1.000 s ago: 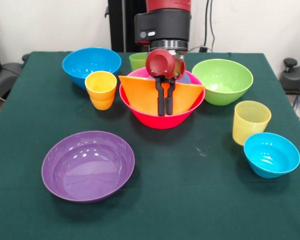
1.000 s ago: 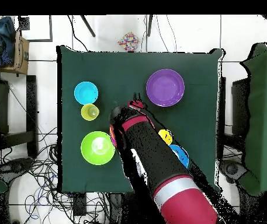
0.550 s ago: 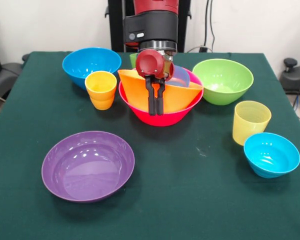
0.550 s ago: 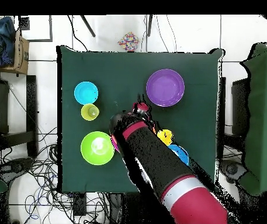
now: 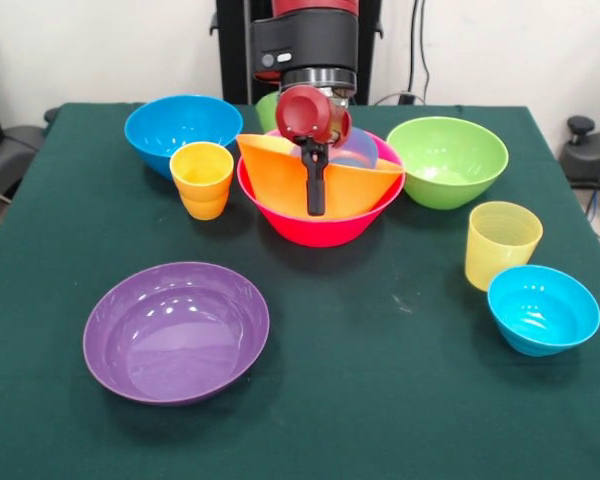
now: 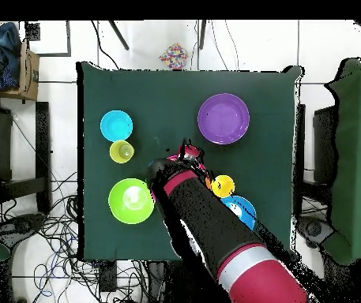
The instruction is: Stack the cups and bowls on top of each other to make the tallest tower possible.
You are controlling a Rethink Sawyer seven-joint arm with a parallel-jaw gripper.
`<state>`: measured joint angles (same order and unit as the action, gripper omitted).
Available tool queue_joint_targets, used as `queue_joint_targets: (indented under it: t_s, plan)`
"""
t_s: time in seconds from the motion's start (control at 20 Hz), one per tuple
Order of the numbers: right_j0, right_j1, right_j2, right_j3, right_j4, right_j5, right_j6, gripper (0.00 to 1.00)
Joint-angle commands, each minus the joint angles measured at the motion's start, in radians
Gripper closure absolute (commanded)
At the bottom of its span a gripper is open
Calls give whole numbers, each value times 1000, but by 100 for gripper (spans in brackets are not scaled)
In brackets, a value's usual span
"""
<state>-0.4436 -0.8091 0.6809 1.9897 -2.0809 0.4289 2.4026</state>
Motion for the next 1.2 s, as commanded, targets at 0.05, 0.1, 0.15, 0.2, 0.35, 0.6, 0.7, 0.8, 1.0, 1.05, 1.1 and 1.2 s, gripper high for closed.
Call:
queue_joint_targets:
  t_s: [0.05,0.1,0.15,0.2,0.35,0.6,0.7,0.8,1.0,1.05,1.1,1.2]
  plan:
    - [-5,29,38,83,15,-49,107,100]
    - [3,30,28,70,33,-54,101,100]
    - [19,33,1,48,70,-67,73,100]
    - [27,36,-15,33,96,-79,53,100]
    - [24,40,-26,15,142,-126,23,100]
    - [45,70,-111,-31,313,-194,-170,0]
    - [42,82,-81,-12,174,-152,-67,0]
    - [-18,117,24,42,-3,-50,48,0]
    - [-7,138,-4,23,-5,-45,38,0]
    - [2,138,-19,14,11,-55,30,0]
    - [12,139,-35,4,27,-65,21,0]
    - [47,141,-104,-38,119,-118,-52,0]
